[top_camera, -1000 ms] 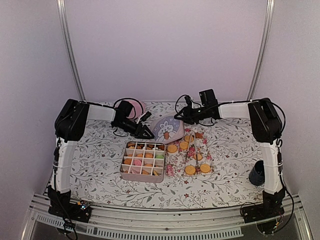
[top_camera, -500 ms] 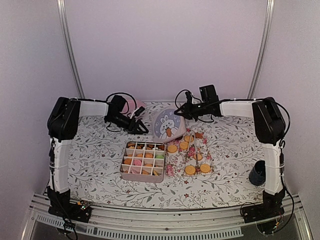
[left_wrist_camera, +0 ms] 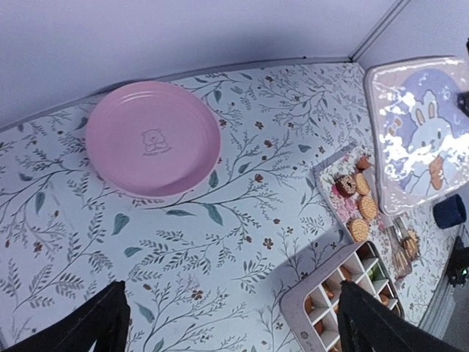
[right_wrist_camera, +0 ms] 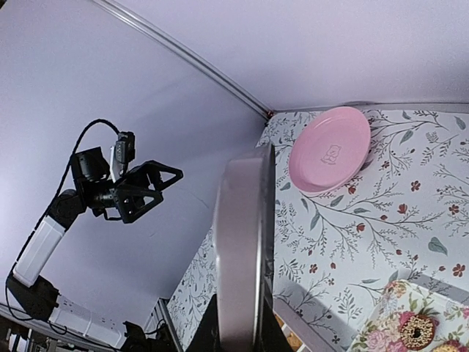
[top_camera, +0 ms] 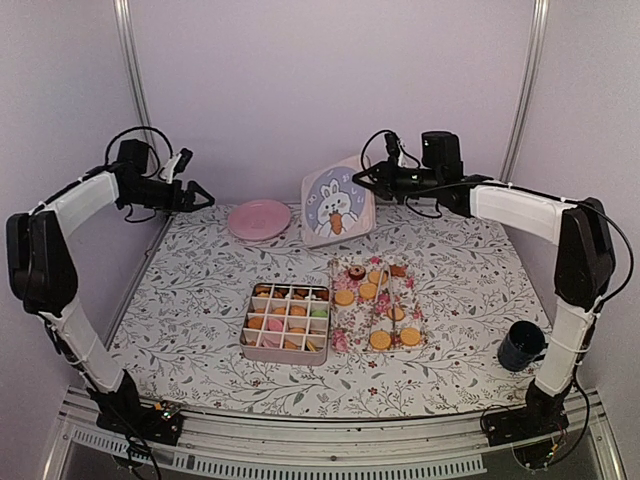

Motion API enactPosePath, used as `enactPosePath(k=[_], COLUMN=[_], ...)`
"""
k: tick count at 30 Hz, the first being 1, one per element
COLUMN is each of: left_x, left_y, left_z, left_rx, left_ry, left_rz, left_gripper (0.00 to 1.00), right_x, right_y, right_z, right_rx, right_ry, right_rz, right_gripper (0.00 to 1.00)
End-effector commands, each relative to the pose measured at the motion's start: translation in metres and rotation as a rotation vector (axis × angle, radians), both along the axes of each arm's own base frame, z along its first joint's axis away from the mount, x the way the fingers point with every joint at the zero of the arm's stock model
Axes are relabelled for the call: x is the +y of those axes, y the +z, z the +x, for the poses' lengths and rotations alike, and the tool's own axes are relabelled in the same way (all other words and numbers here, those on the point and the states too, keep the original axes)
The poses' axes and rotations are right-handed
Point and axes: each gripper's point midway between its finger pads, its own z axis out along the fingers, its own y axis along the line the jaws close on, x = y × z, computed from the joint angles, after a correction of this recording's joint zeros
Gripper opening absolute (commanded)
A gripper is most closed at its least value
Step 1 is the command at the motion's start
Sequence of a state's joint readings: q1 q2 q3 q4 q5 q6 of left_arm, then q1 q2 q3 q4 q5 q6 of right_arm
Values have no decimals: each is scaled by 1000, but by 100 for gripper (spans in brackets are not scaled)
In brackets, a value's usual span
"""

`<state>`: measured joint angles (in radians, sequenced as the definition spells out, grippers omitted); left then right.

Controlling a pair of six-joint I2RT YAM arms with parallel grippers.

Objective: Pack the cookies
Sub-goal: Place the box lid on the packing box.

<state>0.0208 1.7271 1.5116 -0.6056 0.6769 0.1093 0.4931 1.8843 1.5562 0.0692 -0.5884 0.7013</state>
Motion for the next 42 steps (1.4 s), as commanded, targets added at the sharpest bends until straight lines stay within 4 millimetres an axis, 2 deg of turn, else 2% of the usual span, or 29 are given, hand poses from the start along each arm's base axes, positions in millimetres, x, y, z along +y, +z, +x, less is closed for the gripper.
enactPosePath(k=[1,4,6,9,12,15,17,20,22,24,28,30,31,35,42], left_x=[92,150,176,170,164,189,192,176,154,123,47,12,2,-23,-59], left_y=[19,30,28,11,24,26,18,-4,-16,-29,-58,-64,-67,-76,-94], left_z=[-13,-41,-63,-81,-100,-119,-126,-124,-124,-124,-132,-139,-142,-149,-166], left_rx=[-48,-106,-138,-125,-229,-303,-310,-232,-182,-130,-69,-65,-61,-72,-71], left_ry=[257,384,425,426,440,621,624,517,404,292,71,-42,-81,-192,-354], left_rz=[-18,-85,-103,61,202,288,296,245,156,96,122,136,140,189,207], left_gripper=[99,99,99,99,99,99,99,99,99,99,99,99,99,99,99], right_x=[16,29,40,58,74,87,92,100,106,109,114,117,118,121,117], right_y=[31,36,35,30,24,11,4,-9,-17,-24,-36,-43,-46,-57,-92], right_z=[-36,-61,-76,-97,-116,-130,-138,-146,-150,-154,-159,-160,-160,-160,-169], right_rx=[-61,-54,-50,-36,-16,20,39,80,104,120,147,163,170,184,271], right_ry=[40,79,110,169,213,247,263,280,291,294,300,303,305,306,312], right_rz=[71,97,101,108,135,132,139,149,145,137,138,138,138,160,182], right_gripper=[5,5,5,5,5,5,5,5,5,5,5,5,5,5,5])
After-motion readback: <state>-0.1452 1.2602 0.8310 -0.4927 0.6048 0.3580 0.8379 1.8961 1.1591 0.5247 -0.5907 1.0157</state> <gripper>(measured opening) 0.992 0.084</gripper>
